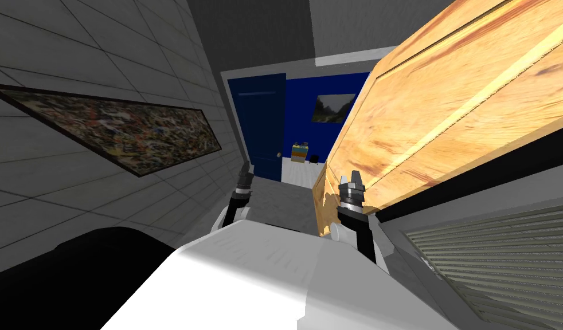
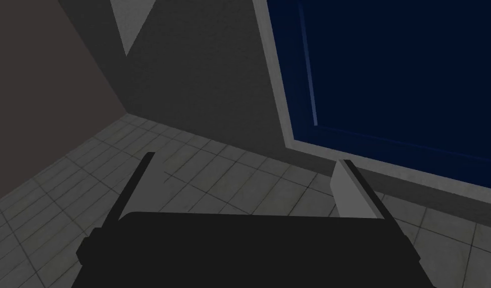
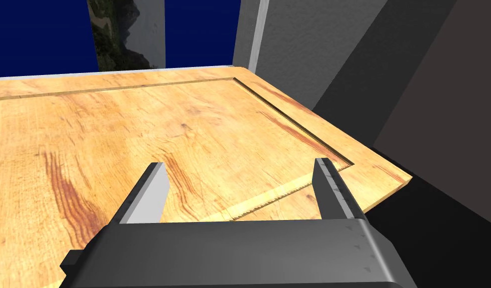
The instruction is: Pull the door open
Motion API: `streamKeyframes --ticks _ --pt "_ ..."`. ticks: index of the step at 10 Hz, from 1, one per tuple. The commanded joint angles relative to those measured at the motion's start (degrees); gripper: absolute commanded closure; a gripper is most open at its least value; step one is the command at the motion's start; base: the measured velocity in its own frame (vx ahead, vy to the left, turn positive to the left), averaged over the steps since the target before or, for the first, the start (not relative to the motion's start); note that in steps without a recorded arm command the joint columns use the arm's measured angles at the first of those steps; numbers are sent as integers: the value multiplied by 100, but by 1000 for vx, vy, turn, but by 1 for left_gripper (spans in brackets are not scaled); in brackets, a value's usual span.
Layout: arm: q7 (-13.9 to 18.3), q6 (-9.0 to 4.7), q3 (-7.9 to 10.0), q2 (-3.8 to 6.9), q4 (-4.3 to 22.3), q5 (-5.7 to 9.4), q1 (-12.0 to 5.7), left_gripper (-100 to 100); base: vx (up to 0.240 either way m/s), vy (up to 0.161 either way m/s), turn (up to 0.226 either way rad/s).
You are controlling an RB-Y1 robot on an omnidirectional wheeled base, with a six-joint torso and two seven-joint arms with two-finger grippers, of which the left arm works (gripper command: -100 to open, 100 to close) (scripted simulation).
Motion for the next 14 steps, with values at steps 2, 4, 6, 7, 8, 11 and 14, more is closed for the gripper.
streamKeyframes --ticks 2,4,6,7,8,11,14 --pt "-341 -92 101 73 367 -72 -85 -100 118 2 -50" --pt "-583 -136 184 122 619 -122 -155 -100 127 21 -50" --pt "-842 -183 273 168 888 -175 -230 -100 129 4 -55" --pt "-936 -200 305 182 985 -195 -257 -100 113 9 -46" --pt "-1030 -217 337 197 1083 -214 -284 -100 112 21 -40" --pt "-1317 -269 436 237 1381 -273 -367 -100 101 10 -40" --pt "-1628 -326 542 270 1703 -337 -457 -100 84 12 -39"
